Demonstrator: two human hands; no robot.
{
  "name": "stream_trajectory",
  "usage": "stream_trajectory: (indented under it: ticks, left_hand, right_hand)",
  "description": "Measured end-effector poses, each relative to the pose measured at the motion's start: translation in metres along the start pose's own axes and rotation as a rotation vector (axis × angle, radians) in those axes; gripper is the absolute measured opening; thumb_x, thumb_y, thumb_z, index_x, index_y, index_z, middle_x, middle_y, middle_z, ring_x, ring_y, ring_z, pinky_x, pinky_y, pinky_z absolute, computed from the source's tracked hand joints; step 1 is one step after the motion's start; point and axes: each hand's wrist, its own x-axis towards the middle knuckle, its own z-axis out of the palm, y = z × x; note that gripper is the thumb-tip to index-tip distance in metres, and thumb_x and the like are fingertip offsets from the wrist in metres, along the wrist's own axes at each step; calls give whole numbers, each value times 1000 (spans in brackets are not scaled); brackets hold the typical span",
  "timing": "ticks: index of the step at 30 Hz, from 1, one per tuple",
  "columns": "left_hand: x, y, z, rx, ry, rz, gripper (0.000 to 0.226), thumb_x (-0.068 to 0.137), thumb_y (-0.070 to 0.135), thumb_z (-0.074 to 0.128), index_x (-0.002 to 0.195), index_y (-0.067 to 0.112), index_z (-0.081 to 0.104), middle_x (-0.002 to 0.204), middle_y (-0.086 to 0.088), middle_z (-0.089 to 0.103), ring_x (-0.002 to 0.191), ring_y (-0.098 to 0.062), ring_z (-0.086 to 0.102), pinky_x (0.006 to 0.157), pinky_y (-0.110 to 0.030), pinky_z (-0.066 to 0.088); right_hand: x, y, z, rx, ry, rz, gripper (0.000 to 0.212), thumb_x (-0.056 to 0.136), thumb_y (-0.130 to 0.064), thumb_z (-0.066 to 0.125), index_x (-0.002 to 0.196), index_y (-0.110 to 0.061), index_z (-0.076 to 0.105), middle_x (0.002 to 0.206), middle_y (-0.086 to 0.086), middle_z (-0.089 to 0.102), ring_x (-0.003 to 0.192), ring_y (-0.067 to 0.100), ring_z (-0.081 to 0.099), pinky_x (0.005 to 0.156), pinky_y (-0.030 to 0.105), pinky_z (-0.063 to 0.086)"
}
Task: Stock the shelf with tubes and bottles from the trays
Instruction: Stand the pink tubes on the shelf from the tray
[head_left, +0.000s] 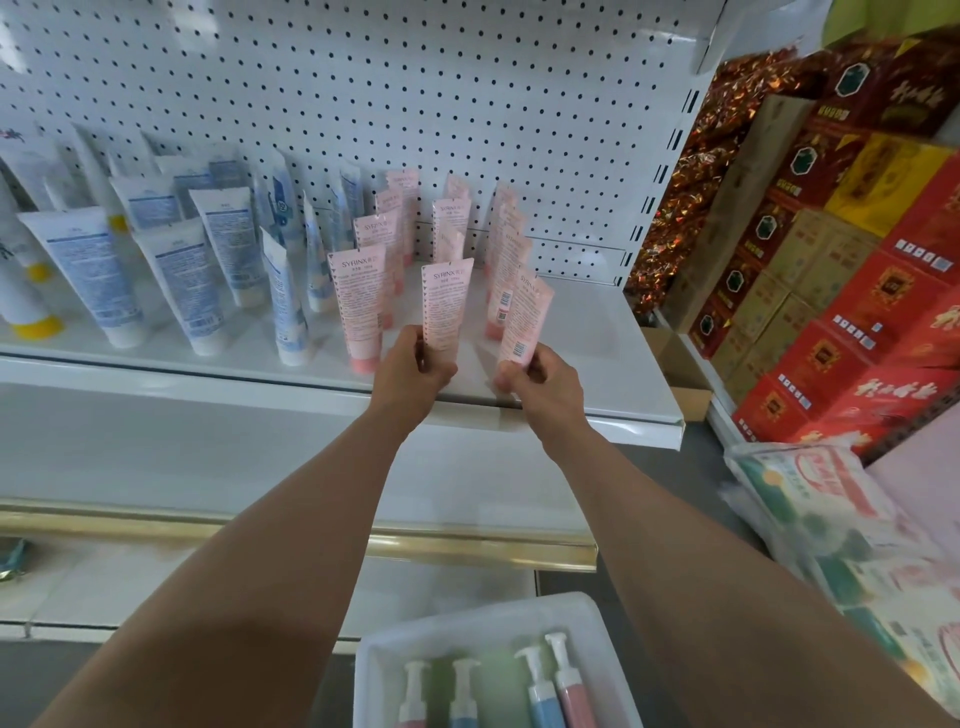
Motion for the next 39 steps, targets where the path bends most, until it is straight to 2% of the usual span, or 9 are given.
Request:
stream_trajectory:
  ticks: [5, 12, 22, 25, 30, 32, 34, 37, 39]
  left_hand:
    - [2, 3, 0, 5, 8, -12, 41, 83, 14, 74, 118, 12, 55, 103, -6, 66, 96, -27, 62, 86, -41, 53]
    - [3, 5, 1, 23, 9, -25, 43, 84, 15, 73, 121, 12, 54, 105, -5, 66, 98, -27, 62, 90, -43, 53]
    - [3, 5, 1, 32, -1, -25, 43, 85, 14, 73, 123, 12, 53, 107, -2, 64, 97, -24, 60, 90, -39, 53]
    - [2, 5, 2, 21, 3, -27, 41, 85, 13, 72, 122, 11, 53, 103, -1, 62, 92, -21, 58, 86, -36, 51]
    - [3, 1, 3, 5, -7, -21, 40, 85, 14, 72, 120, 11, 53, 98, 0, 61, 88, -20, 56, 76, -30, 47]
    - [4, 1, 3, -3, -23, -35, 47, 83, 16, 75, 124, 12, 52, 102, 1, 62, 93, -19, 59, 78, -30, 48]
    - [4, 1, 3, -25, -47, -50, 64, 80, 21, 79, 135, 14, 47, 118, -1, 63, 105, -21, 60, 89, -37, 52]
    - [-5, 3, 0, -77, -66, -80, 89, 75, 32, 81, 149, 16, 34, 140, -3, 53, 123, -22, 55, 101, -44, 50]
    - [-15, 0, 0, -113, -74, -107, 96, 68, 45, 80, 149, 19, 34, 144, 0, 50, 127, -21, 53, 101, -39, 48]
  right_hand:
    - [3, 2, 1, -37, 2, -12, 34, 90, -20, 68, 124, -20, 66, 109, -2, 73, 92, 14, 73, 81, 28, 59]
    - [-1, -1, 1, -58, 1, -15, 31, 93, -18, 67, 124, -20, 64, 114, -1, 71, 90, 9, 72, 75, 19, 57]
    - [-2, -2, 3, -43, -7, 18, 32, 86, -25, 69, 118, -20, 66, 108, 0, 73, 91, 17, 74, 88, 43, 60]
    - [-4, -3, 3, -72, 3, 11, 36, 80, -34, 68, 114, -24, 67, 106, -1, 74, 95, 21, 73, 87, 45, 60]
    - [-4, -4, 3, -53, -1, 16, 33, 84, -27, 69, 117, -22, 66, 107, -1, 74, 91, 18, 74, 89, 45, 59]
    - [-6, -6, 2, -72, -17, 16, 41, 86, -25, 71, 126, -21, 63, 114, -4, 71, 98, 13, 71, 91, 40, 58]
    - [-9, -11, 1, -79, -41, 25, 60, 81, -32, 76, 136, -24, 55, 125, -8, 66, 113, 9, 64, 95, 35, 56]
    - [-14, -16, -4, 39, -22, 147, 92, 68, -50, 81, 147, -23, 42, 140, -6, 57, 128, 16, 57, 107, 41, 47]
    - [-27, -18, -12, 139, 19, 193, 84, 77, -40, 82, 148, -21, 42, 139, -5, 55, 127, 13, 55, 107, 34, 42]
